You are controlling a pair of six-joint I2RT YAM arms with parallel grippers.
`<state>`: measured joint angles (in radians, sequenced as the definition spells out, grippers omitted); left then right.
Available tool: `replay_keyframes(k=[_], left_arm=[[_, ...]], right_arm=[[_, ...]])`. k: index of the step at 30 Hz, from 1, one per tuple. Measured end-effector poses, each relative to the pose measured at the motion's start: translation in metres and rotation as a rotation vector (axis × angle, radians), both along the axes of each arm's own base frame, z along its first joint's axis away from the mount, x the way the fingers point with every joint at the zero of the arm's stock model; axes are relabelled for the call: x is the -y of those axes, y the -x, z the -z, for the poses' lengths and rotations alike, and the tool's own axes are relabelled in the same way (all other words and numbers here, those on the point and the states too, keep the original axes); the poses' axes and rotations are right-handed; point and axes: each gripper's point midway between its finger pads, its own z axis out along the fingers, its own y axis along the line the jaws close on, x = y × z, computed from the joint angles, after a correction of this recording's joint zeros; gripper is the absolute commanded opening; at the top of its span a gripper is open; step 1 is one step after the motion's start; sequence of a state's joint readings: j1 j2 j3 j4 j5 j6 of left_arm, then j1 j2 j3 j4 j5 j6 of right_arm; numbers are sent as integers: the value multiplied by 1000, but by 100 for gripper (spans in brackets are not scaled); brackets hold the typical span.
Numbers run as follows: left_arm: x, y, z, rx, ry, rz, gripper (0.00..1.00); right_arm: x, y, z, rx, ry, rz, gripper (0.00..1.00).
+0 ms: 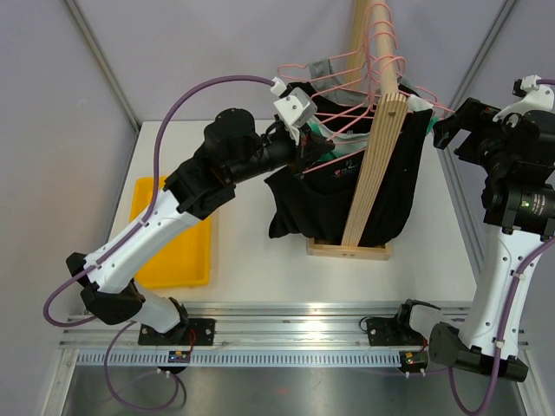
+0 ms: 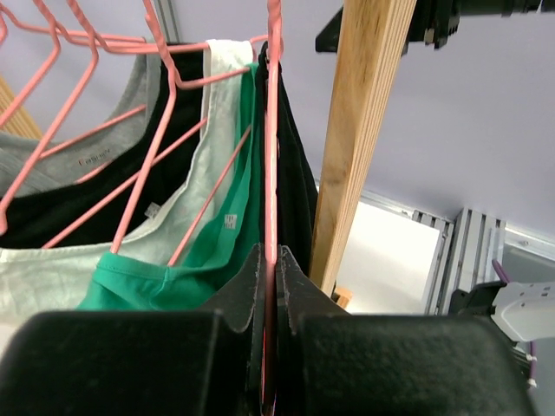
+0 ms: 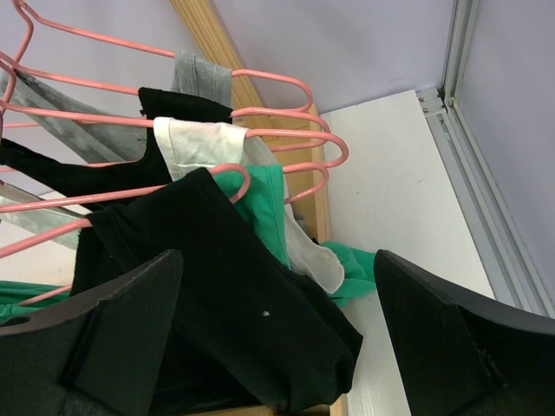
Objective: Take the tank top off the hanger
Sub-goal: Grab a hanger with a tank top on it with the left arm
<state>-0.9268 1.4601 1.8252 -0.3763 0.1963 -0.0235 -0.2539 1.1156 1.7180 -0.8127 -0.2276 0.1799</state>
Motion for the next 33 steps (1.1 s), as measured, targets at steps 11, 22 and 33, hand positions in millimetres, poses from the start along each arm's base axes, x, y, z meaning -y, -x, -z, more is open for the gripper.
replay_keyframes(k=[11,22,33], left_arm=[[-21,1,8,4,3,-62,0],[-87,24,-6,46,69,-187,0],[-138,42,10,16,39,-281,0]], right_arm=[[-1,-1,3,-6,-1,-5,100],[-5,-5,7,-19,-8,-28,99],[-29,14,15,-11,44,-114,97]])
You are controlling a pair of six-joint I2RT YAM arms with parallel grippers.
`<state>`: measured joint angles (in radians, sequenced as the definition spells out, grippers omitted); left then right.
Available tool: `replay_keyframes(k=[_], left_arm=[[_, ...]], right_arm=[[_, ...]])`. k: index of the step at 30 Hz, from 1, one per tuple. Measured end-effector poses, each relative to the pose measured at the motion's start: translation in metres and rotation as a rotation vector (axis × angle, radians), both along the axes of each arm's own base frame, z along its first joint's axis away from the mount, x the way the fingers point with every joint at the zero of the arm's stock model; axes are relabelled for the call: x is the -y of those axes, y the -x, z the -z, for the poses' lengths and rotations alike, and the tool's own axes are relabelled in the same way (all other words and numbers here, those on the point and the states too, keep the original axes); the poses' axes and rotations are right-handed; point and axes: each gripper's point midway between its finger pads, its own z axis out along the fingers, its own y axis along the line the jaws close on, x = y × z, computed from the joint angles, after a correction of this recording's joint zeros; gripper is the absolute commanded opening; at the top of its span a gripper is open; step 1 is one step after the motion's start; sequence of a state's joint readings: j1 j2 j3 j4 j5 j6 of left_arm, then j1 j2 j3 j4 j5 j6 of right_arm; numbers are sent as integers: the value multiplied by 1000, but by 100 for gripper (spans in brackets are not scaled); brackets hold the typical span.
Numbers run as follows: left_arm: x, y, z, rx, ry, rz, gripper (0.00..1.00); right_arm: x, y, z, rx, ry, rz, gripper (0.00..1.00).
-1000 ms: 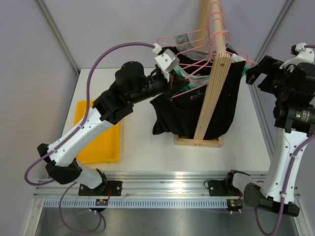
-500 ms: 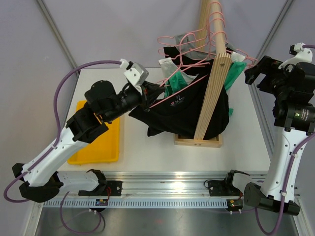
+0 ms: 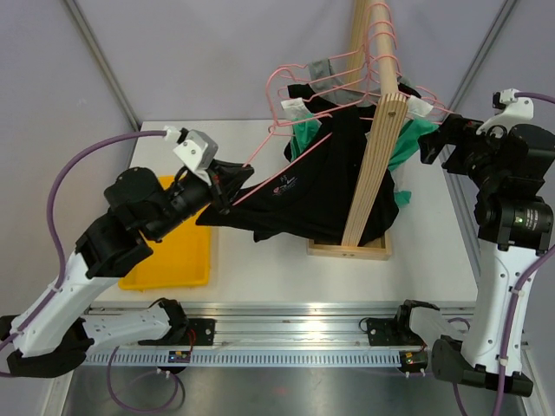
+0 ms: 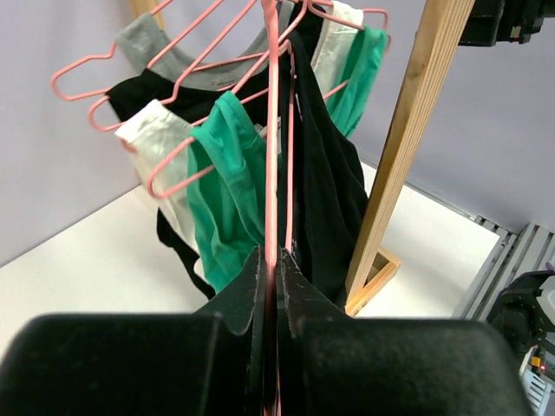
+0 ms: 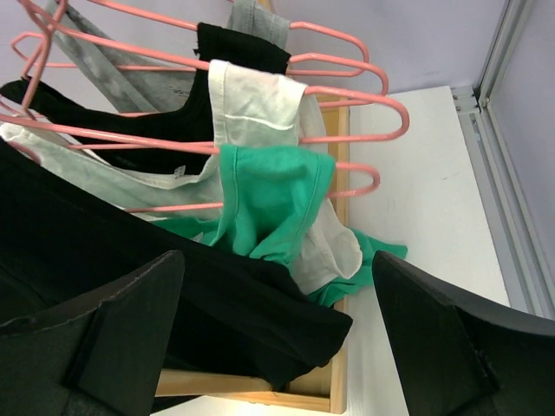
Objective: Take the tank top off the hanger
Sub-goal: Grab a hanger with a tank top on it with the left arm
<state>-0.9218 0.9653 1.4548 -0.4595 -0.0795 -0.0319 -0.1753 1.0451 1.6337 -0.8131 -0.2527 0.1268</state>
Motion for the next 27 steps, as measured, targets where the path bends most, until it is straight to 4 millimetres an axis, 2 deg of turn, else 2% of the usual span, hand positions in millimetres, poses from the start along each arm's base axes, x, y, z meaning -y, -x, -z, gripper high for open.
replay_keyframes(k=[6,12,19,24,27], left_arm=[[-35,24,-7,-13,38,-17,0],[-52,42,1,-53,63,-8,0],[-59,63,42,-106,34,57,0],[-64,84,62,-114,48,135,0],[-66,94,79,-125,46,171,0]], right_arm=[[-4,13,-11,40,7,-5,97],[-6,20,-15,51,8,-12,97],[-21,59,-20,97,12,-59,95],[-36,90,-26,143,17,-122,95],[-47,104,-22,161,12,-176,92]])
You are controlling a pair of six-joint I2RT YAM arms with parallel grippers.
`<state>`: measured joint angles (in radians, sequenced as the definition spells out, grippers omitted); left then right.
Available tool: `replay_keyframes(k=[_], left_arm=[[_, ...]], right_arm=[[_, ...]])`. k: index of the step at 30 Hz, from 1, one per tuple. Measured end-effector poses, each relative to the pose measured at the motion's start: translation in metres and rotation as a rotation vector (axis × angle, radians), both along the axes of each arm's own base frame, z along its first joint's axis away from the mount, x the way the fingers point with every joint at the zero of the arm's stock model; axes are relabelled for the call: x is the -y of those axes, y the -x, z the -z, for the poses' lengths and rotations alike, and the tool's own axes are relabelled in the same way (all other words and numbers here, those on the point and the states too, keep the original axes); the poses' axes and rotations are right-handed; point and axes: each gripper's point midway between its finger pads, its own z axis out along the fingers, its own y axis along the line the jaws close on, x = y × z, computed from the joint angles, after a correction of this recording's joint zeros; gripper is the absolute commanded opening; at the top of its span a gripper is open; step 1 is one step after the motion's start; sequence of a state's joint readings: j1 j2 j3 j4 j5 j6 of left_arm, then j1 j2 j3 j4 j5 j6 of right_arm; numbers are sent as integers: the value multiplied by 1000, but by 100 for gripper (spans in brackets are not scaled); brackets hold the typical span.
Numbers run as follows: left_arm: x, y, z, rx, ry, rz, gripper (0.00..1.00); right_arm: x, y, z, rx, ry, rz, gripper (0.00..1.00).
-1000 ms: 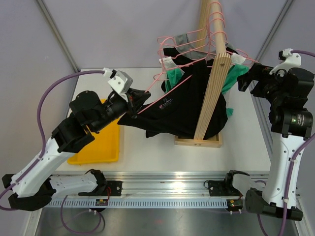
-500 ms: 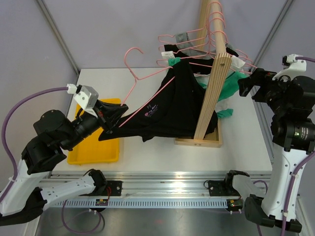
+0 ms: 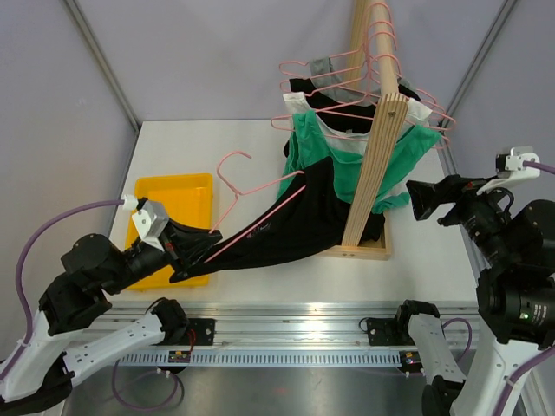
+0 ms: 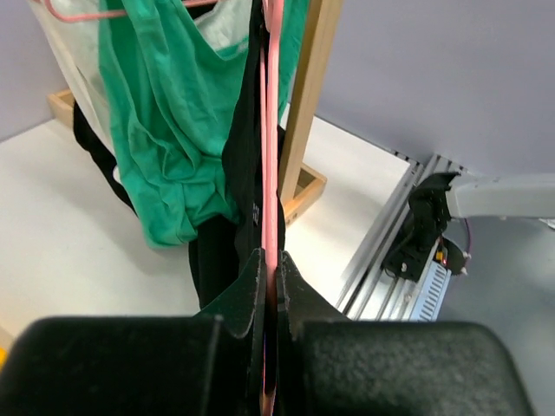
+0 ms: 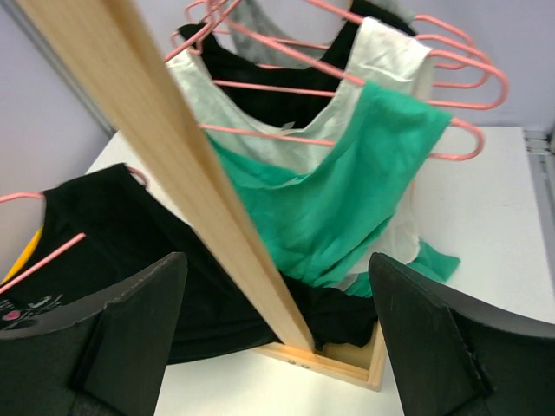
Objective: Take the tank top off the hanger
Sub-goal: Grab a hanger with a tank top on it with the left arm, then remove the tank top from the hanger
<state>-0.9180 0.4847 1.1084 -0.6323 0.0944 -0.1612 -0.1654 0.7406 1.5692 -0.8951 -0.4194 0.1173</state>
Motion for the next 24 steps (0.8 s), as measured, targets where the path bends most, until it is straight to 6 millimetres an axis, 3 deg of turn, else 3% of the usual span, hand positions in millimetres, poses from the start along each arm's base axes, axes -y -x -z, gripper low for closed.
replay_keyframes(k=[8,18,24], left_arm=[[1,2,44,-59,-26,6,0],[4,7,36,-34,15,37,0],[11,7,43,-48,22,62,0]], right_arm=[[-27,26,24,-7,-46,-133,90],[-49,33,5,65,-70,-283,89],[-60,20,6,28,-95,-388,89]])
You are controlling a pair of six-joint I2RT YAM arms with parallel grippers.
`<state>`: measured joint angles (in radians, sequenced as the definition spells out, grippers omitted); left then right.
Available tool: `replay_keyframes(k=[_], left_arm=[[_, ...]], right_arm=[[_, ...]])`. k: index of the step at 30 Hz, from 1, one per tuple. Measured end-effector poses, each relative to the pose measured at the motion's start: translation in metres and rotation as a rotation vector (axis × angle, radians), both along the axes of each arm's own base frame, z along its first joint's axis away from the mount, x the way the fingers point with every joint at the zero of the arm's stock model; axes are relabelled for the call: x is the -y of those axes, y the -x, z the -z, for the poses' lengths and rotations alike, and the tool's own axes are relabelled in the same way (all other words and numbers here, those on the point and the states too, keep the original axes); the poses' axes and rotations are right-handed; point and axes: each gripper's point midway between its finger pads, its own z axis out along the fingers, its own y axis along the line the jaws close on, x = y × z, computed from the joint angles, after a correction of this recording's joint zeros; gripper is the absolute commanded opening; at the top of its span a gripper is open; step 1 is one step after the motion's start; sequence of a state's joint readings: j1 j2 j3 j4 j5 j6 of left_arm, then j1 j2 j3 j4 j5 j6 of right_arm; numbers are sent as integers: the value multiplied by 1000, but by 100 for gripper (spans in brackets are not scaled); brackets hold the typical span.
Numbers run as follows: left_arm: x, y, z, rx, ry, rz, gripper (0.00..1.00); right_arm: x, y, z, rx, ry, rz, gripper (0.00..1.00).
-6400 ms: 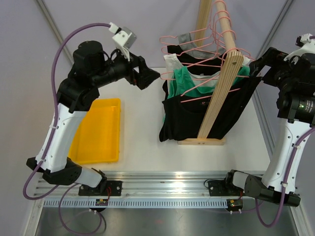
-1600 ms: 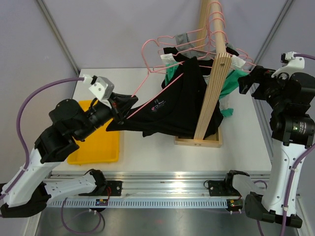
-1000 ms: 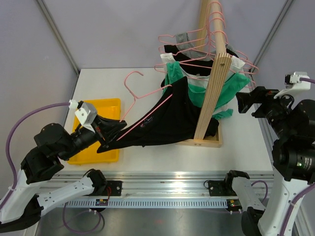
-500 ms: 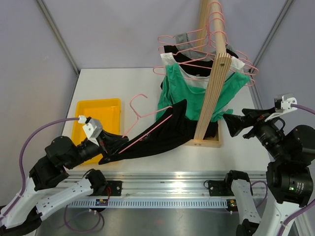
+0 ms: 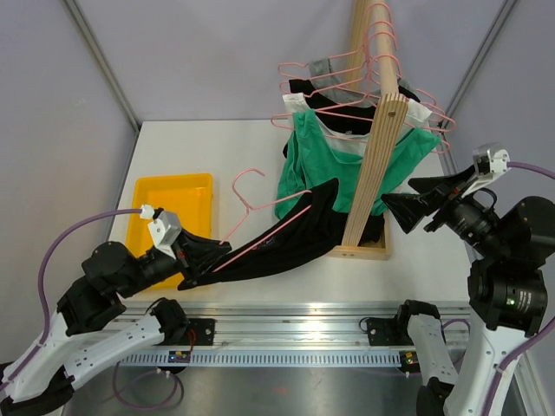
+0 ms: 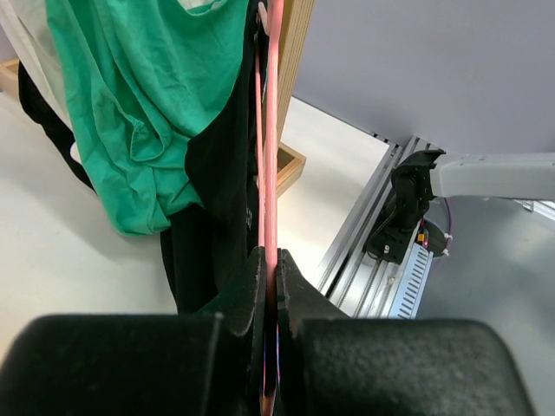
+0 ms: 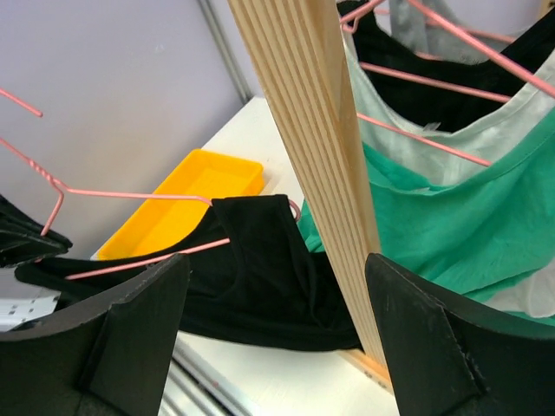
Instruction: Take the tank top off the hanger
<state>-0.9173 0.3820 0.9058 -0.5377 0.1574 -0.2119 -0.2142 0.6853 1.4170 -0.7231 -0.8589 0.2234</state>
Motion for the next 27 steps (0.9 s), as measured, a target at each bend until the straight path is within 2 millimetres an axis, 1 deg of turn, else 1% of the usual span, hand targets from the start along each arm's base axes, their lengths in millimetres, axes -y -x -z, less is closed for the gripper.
replay_keyframes(k=[5,9,10,12,14,17,19,21,24,27], left_arm=[[5,-4,2,-2,-9,0,0],[10,-10,9,-5,-31,-8,0],[11,-12,10,-3,-38,-11,0],[12,-14,12,-1,-51,-15,0],[13,-16,14,2,-62,-19,0],[15,-19,18,4,-82,-21,0],[16,-20,19,5,-90,-20,0],[16,-21,19,8,-93,-20,0],[14,-20,17,17,-86,-23,0],[10,-18,13,29,-72,-30,0]], right_arm=[[-10,-14,-2,-39,13,-91,89],[-13,-14,-2,-49,17,-106,88],[-13,-13,-3,-45,20,-104,88],[-13,-7,-13,-24,25,-100,88],[-14,3,-30,16,31,-97,88],[-15,21,-63,101,44,-86,89],[-14,33,-90,162,54,-72,89],[-14,40,-119,237,65,-57,89],[-11,39,-154,312,72,-33,90],[-7,25,-184,360,73,-10,93]])
